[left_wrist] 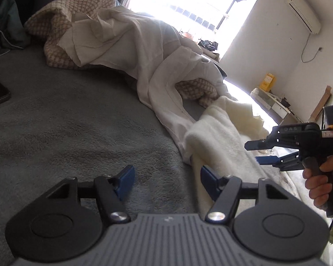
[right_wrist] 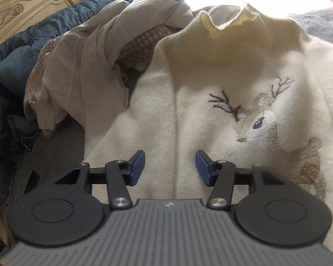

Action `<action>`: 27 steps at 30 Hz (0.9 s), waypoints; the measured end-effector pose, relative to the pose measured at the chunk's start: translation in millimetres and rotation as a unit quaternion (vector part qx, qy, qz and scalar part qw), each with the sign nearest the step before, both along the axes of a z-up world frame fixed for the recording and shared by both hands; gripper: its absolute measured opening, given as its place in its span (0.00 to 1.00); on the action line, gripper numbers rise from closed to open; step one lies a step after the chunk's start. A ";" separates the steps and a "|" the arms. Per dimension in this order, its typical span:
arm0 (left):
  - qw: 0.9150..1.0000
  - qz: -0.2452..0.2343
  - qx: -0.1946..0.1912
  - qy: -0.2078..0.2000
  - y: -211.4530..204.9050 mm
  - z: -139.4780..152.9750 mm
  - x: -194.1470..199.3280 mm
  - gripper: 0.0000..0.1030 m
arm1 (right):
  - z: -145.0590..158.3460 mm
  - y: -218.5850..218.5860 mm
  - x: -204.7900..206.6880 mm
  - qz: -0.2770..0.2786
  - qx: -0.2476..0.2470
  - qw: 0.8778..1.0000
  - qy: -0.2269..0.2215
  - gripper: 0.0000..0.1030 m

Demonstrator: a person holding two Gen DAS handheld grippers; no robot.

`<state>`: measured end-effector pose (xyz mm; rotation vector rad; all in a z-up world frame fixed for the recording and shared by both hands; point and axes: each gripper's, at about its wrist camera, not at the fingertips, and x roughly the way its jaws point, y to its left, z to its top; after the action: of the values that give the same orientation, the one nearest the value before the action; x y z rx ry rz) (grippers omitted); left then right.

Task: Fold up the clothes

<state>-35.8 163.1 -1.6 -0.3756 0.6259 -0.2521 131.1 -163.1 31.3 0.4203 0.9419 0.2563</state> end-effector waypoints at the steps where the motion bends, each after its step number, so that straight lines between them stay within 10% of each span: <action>1: 1.000 -0.010 0.005 -0.001 -5.2 -4.0 8.1 0.64 | -3.4 1.3 2.8 0.002 0.001 1.000 0.003 0.50; 7: 0.999 -0.046 -0.009 -0.015 -19.9 -10.9 26.6 0.64 | -5.9 7.8 5.9 0.048 0.015 0.999 0.004 0.47; 12: 0.998 -0.052 -0.007 -0.018 -26.5 -11.7 41.6 0.64 | -3.7 10.5 -1.0 0.081 -0.013 0.996 -0.014 0.08; 27: 0.998 -0.041 -0.051 -0.016 -14.6 -25.0 49.5 0.55 | 15.5 -6.8 -21.6 0.055 -0.053 0.994 -0.074 0.04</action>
<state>13.7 148.6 -26.6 -0.4441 0.5990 -0.3700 109.5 -169.9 46.8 0.2492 0.8303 0.3313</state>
